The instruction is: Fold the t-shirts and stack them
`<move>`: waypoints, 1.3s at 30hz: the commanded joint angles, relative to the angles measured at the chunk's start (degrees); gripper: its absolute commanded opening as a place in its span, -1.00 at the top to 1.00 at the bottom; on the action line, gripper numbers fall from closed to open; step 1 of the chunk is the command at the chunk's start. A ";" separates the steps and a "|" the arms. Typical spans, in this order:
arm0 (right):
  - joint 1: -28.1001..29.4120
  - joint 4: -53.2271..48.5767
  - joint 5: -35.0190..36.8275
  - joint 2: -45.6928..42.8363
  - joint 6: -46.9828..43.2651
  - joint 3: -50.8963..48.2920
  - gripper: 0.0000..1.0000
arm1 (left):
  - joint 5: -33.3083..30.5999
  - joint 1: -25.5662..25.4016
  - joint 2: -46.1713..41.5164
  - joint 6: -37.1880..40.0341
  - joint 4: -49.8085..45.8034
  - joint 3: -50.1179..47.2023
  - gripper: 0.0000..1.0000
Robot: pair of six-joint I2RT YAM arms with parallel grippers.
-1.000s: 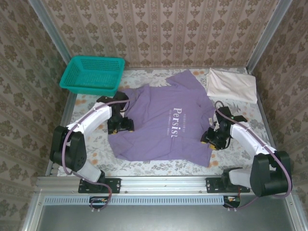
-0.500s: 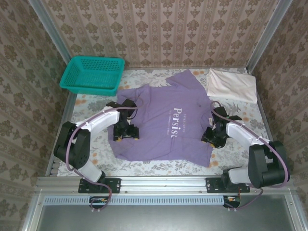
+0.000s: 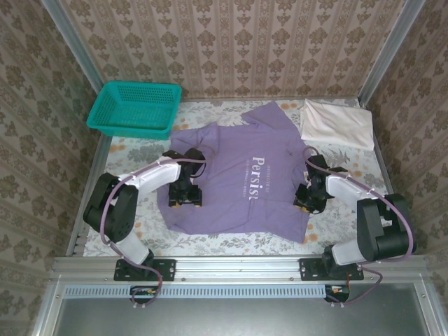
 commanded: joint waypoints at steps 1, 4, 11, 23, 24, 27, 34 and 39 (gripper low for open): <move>0.43 0.35 -0.29 -0.04 -0.94 -0.99 0.64 | -2.12 -0.58 0.17 0.25 -2.24 -1.35 -0.26; 0.42 0.15 -1.02 -1.08 -0.88 -1.41 0.75 | -1.17 -1.00 -0.03 0.52 -2.00 -2.00 -0.17; 0.64 0.07 -3.73 -4.63 -1.13 -2.03 0.85 | -2.18 -3.96 0.31 1.71 -2.98 -2.67 -0.10; 0.69 -0.68 -8.20 -9.33 -1.65 -3.36 0.81 | -5.81 -4.18 0.11 0.93 -3.33 -3.34 0.38; 0.68 -0.95 -8.03 -9.33 -1.65 -3.44 0.78 | -5.71 -4.12 -0.13 0.80 -3.33 -3.40 0.37; 0.67 -1.23 -6.77 -9.48 -1.55 -3.58 0.64 | -5.48 -4.11 -0.26 0.82 -3.09 -3.44 0.35; 0.75 -3.69 -3.47 -9.36 -1.64 -2.49 0.45 | -3.17 -4.10 -0.43 1.07 -1.86 -3.64 0.17; 0.86 -4.87 -2.26 -10.04 -2.01 -1.91 0.53 | -2.98 -4.10 -0.56 1.00 -1.86 -3.52 0.39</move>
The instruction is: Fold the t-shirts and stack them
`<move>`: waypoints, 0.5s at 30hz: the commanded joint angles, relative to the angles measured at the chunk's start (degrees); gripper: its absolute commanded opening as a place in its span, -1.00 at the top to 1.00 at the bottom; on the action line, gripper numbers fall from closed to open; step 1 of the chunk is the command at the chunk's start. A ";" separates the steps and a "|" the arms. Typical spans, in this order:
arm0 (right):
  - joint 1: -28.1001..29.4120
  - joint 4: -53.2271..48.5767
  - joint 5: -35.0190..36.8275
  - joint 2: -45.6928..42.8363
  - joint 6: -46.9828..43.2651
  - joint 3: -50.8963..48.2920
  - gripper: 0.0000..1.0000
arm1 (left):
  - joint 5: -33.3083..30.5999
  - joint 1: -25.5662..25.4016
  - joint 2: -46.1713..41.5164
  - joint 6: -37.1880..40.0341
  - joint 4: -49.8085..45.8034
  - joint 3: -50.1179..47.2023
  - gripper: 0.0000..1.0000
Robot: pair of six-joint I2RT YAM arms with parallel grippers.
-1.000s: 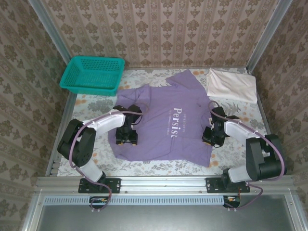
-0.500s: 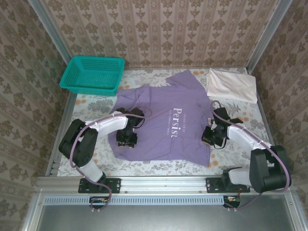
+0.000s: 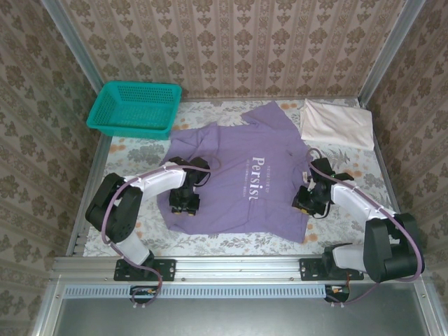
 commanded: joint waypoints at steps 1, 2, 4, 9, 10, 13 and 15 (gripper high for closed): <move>0.64 -3.18 1.93 -1.06 -0.60 1.04 0.58 | 0.45 -0.10 -1.01 -0.13 -0.55 -0.47 0.46; 0.75 -3.21 1.89 -0.89 -0.61 1.06 0.63 | 0.38 -0.10 -0.94 -0.10 -0.61 -0.39 0.53; 1.00 -3.32 1.95 -0.75 -0.61 1.12 0.69 | 0.14 -0.10 -0.84 -0.03 -0.90 -0.19 0.70; 1.10 -3.14 2.04 -0.42 -0.60 0.99 0.89 | -0.22 -0.02 -1.04 0.00 -1.16 -0.15 0.92; 1.10 -3.18 2.06 -0.42 -0.56 1.06 0.90 | -0.28 -0.02 -1.15 -0.03 -1.25 -0.09 0.98; 1.10 -5.06 3.79 -0.78 -0.05 1.58 0.76 | -0.60 0.08 -1.68 -0.14 -1.60 0.03 1.00; 1.19 -6.14 5.82 -2.20 1.04 1.61 0.36 | -0.79 0.18 -2.22 -0.14 -1.68 0.01 1.00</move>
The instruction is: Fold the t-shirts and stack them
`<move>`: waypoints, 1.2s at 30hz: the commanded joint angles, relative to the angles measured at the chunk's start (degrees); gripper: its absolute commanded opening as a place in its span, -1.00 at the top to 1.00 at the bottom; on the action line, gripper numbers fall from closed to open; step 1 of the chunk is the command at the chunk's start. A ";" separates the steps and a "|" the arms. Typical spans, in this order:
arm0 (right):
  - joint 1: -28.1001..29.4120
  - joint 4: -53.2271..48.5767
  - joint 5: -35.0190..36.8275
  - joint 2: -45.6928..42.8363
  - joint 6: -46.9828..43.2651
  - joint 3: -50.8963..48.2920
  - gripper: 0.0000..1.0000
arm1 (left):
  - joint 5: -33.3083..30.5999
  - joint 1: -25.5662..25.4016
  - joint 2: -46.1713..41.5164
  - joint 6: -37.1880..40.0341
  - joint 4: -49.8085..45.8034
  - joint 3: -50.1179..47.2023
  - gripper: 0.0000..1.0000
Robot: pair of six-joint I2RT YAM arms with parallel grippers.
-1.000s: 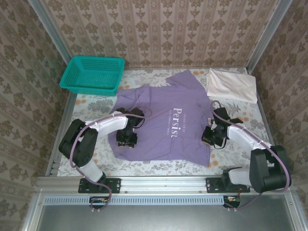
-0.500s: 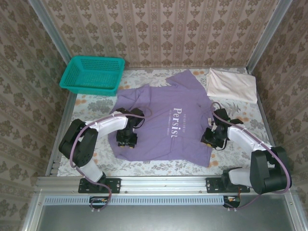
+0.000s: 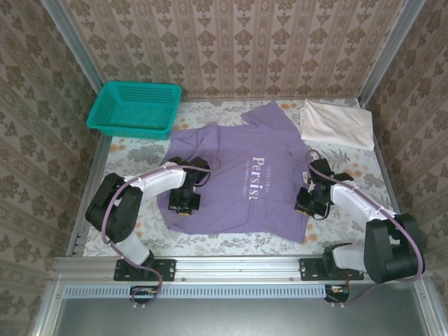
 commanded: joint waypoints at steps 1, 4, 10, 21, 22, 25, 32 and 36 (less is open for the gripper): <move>0.42 -4.23 4.45 -2.74 1.35 1.51 0.26 | -0.92 0.25 -2.37 -0.31 -1.66 -0.06 1.00; 0.42 -5.14 6.53 -4.67 2.36 1.51 0.18 | -0.70 0.51 -3.00 -0.18 -1.58 -0.12 1.00; 1.17 -4.40 4.68 -3.25 3.07 0.14 0.13 | 2.19 0.52 -3.53 1.61 0.62 -0.44 0.44; 1.52 -1.33 2.50 -1.58 3.88 -1.13 0.18 | 3.27 -0.28 0.21 4.34 3.59 -0.76 0.26; 1.48 -1.31 2.41 -1.48 3.88 -1.22 0.18 | 3.13 -0.43 0.53 4.39 3.72 -0.66 0.26; 1.48 -0.76 2.10 -0.99 3.88 -1.39 0.19 | 2.82 -0.50 1.27 4.43 4.21 -0.65 0.26; 1.48 0.41 1.52 -0.59 4.25 -2.09 0.22 | 0.63 -0.72 3.13 4.79 4.57 -1.08 0.36; 1.48 0.70 1.43 -0.68 4.40 -2.27 0.24 | 0.05 -0.72 3.53 4.65 4.99 -1.49 0.49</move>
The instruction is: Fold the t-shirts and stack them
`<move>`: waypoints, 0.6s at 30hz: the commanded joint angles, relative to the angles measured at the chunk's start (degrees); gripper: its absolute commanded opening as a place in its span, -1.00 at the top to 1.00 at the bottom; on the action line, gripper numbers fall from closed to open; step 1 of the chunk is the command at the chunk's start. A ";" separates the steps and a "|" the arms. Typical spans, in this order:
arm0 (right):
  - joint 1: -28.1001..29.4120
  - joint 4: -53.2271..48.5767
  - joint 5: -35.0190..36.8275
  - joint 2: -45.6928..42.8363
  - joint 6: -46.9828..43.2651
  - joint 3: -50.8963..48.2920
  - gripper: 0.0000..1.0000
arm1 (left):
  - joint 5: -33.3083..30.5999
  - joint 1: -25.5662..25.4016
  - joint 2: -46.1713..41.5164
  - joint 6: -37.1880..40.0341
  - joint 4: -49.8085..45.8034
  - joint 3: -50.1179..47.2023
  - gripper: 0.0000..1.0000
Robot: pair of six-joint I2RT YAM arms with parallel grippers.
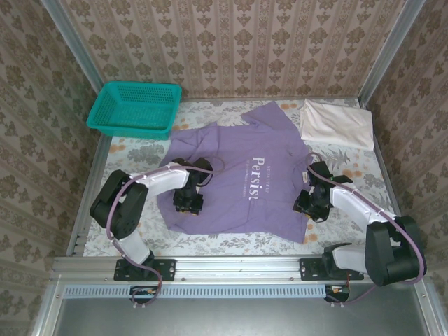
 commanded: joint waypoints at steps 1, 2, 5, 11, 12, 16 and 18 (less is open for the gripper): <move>0.36 0.37 -1.27 0.27 0.96 -0.74 0.24 | -1.31 -0.29 0.82 0.56 -0.08 -1.10 0.55; 0.36 0.32 -1.27 0.23 0.95 -0.74 0.24 | -1.30 -0.31 0.79 0.47 -0.06 -1.12 0.60; 0.35 0.37 -1.16 0.32 0.86 -0.77 0.25 | -1.40 -0.29 0.51 0.38 -0.20 -0.93 0.68; 0.36 0.72 -1.07 0.67 0.86 -0.60 0.27 | -1.03 -0.32 -0.77 0.47 -0.78 -0.66 0.79; 0.36 0.78 -1.20 0.69 0.88 -0.66 0.27 | -0.87 -0.33 -1.27 0.56 -0.81 -0.66 0.76; 0.36 1.27 -1.07 1.06 0.78 -0.44 0.27 | -0.77 -0.23 -2.73 0.82 -0.94 -0.75 0.78; 0.36 1.38 -0.69 1.63 0.67 -0.26 0.27 | -0.90 -0.13 -3.12 0.91 -1.12 -0.66 0.85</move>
